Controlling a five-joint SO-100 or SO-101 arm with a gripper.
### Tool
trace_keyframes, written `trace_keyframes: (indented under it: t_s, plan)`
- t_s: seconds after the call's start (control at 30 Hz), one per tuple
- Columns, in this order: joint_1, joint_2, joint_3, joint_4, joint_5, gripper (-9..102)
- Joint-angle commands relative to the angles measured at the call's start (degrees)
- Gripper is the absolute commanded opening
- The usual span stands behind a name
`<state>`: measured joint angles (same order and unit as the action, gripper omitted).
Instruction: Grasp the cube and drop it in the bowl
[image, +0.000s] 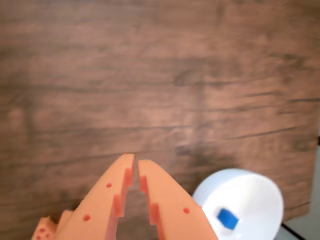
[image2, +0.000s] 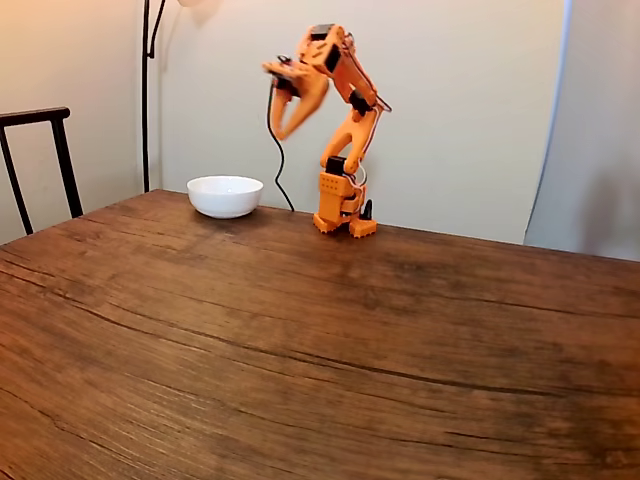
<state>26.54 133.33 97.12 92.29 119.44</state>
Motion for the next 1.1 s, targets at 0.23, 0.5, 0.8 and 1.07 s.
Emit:
trace_keyframes:
  t_s: [0.23,0.5,0.8,1.07]
  plan:
    - [-8.61,25.75,17.67,-0.26,-6.5,-1]
    - [-13.18,41.4,28.65,-0.35,-9.58,-1]
    - [-21.09,55.28,44.65,-12.04,-10.37,-1]
    - [-27.6,57.13,59.59,-24.7,-13.45,-1]
